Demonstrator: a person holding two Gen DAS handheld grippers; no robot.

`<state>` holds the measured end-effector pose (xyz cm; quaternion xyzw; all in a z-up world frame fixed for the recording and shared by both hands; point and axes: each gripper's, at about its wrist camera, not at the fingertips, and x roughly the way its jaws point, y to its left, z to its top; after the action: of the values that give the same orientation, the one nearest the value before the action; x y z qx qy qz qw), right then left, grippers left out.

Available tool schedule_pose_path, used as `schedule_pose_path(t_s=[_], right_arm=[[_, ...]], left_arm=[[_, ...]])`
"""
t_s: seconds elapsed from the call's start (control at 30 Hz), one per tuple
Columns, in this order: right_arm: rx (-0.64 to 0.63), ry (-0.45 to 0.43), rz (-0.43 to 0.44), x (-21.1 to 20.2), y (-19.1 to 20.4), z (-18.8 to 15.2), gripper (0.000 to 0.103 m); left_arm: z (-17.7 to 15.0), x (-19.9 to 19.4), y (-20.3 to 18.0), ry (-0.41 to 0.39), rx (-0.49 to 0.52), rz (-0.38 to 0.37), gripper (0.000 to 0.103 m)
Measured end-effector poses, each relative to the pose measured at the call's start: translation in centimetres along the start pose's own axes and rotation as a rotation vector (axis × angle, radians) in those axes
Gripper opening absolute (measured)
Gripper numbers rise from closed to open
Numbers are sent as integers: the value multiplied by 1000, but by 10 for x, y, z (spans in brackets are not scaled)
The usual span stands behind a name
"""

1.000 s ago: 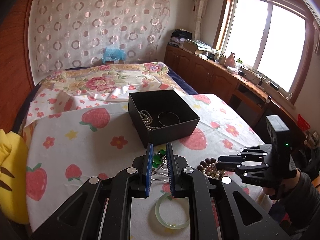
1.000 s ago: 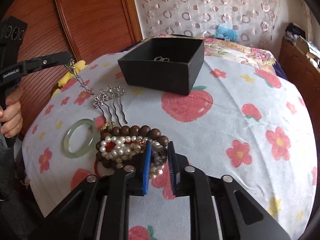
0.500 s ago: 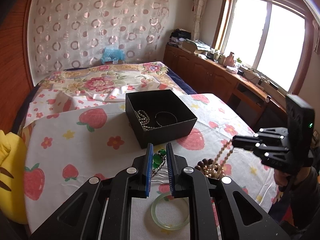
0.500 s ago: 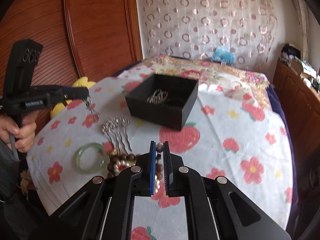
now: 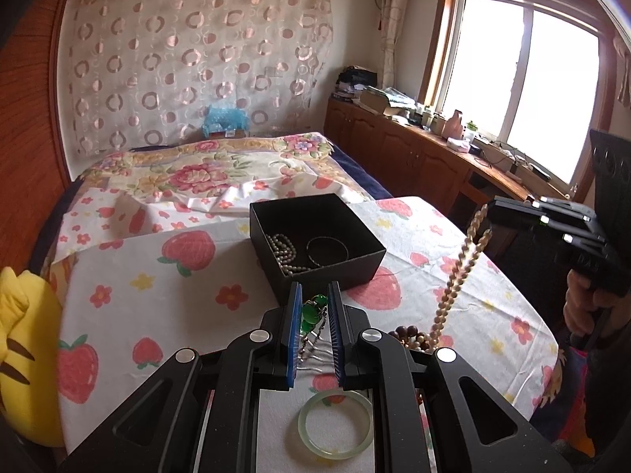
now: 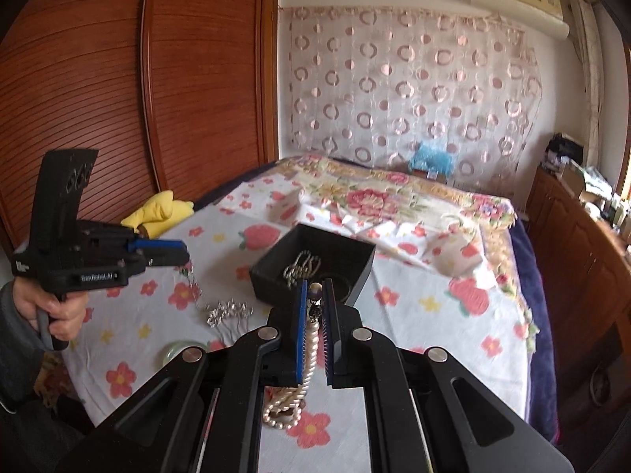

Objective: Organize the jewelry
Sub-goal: 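Carry the bead strand with the right tool over the box while the left tool lowers the hairpin into it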

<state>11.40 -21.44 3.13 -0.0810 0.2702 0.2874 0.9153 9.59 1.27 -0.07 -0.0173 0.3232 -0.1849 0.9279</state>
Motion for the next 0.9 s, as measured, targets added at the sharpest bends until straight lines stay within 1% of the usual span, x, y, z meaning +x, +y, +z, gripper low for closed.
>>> schedule_pose_path(t_s=[0.23,0.43,0.67,0.9], right_arm=[[-19,-46,-24,-15,-6,25,8],[-24,-70,-45,-19,-13,46,8],[-22,-98,-63,-15,-20,68,8],[-43,-114,-73,-5,-18,91,8]], left_arm=[[6,-4,0,-12,4,19,12],[15,-10,2,-36,2,36,12],[24,-9,3,-61,-2,72,12],[31,2,7,-62,-3,97,12]])
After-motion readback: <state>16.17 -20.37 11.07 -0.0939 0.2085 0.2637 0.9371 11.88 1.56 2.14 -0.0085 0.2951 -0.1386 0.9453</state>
